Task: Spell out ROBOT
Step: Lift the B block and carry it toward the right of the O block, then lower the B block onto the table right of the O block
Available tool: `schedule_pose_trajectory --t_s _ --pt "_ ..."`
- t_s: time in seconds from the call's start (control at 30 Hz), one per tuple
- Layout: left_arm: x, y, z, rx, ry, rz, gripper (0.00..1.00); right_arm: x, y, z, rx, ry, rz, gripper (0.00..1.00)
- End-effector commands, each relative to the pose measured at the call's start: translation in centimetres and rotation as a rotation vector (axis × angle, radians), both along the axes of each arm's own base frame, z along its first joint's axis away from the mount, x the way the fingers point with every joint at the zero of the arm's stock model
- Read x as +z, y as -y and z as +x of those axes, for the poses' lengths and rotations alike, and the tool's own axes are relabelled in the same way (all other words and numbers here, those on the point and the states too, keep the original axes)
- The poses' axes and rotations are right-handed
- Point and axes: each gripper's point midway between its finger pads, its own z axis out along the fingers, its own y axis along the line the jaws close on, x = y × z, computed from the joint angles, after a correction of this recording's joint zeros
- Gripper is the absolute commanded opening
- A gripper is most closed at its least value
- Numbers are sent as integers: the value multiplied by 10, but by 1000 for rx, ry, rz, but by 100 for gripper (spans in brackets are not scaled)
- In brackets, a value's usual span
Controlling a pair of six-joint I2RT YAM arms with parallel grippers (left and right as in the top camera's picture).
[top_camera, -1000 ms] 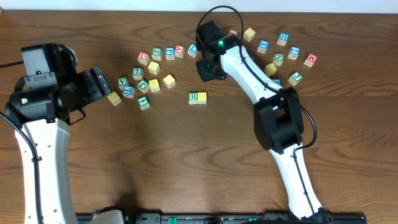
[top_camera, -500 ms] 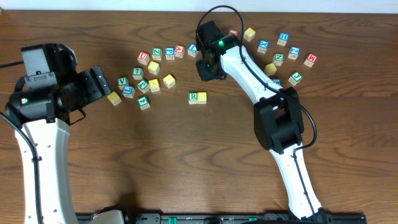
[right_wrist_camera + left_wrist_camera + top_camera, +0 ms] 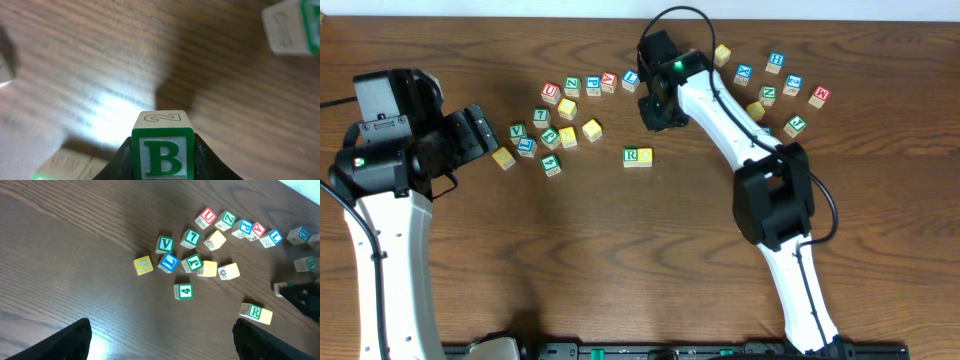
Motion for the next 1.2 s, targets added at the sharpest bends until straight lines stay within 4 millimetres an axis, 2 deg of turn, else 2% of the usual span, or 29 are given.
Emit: schedule_pose_trajectory --t_s 0.0,0.17,0.3,0.43,0.67,1.17 --pt "-2 -3 1 19 -9 -2 89 53 -1 -6 -11 53 30 25" --pt "-2 -3 1 19 -9 -1 89 51 12 -28 -71 -41 -8 25" --pt "-2 -3 1 19 -9 -2 89 39 20 -44 -111 -114 -41 24" --pt "-1 -3 2 19 -4 -1 89 22 17 -55 -144 -151 -55 24" --pt "-1 -3 2 19 -4 -1 89 4 14 -63 -182 -175 -62 24" --pt "-1 -3 2 19 -5 -1 89 -4 7 -73 -191 -191 -69 25"
